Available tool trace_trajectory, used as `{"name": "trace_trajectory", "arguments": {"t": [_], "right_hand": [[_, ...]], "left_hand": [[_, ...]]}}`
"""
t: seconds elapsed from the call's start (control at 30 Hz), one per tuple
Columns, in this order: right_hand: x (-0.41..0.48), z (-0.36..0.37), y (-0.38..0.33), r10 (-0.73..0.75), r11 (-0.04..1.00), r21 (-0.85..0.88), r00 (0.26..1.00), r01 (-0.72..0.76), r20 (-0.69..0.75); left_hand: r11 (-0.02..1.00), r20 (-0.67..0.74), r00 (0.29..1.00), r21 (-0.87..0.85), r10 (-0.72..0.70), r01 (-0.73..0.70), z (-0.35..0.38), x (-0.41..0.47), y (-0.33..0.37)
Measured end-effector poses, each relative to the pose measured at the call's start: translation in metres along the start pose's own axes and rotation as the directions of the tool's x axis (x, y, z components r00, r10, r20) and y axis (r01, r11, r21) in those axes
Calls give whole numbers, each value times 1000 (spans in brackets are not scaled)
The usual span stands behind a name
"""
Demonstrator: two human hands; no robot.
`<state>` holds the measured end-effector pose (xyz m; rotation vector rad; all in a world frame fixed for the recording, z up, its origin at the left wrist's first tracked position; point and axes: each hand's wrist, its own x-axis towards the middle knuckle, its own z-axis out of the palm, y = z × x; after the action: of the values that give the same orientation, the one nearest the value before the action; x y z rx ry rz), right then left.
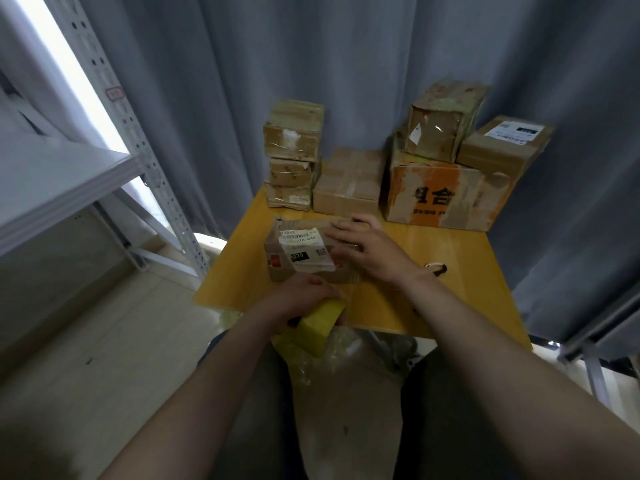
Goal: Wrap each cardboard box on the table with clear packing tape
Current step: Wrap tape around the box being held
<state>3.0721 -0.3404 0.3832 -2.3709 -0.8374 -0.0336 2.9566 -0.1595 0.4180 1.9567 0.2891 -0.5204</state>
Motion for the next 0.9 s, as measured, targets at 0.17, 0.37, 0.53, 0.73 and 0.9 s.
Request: {"name": "trace_trajectory", "arguments": {"t": [0.17,0.37,0.53,0.73,0.9], "right_hand": [[-4,9,15,-87,994,-74,996,84,-31],[-3,-9,19,-80,977,-194,995,90,57],[-11,-26,29,-37,977,-210,999,37,1],[-21,-35,15,67,958,-283,997,-55,34],[-17,-45,-54,132,980,169,983,-110,-127]], "left_hand": [[1000,7,1000,-3,-6,6,-2,3,-5],[1000,9,1000,-16,-8,8,-3,3,-6],[959,-78,980,-207,183,-195,-3,2,-8],[836,-154,940,-430,304,-341,-5,-10,-2],[737,-87,912,-562,400,-376,-11,-17,-2]]}}
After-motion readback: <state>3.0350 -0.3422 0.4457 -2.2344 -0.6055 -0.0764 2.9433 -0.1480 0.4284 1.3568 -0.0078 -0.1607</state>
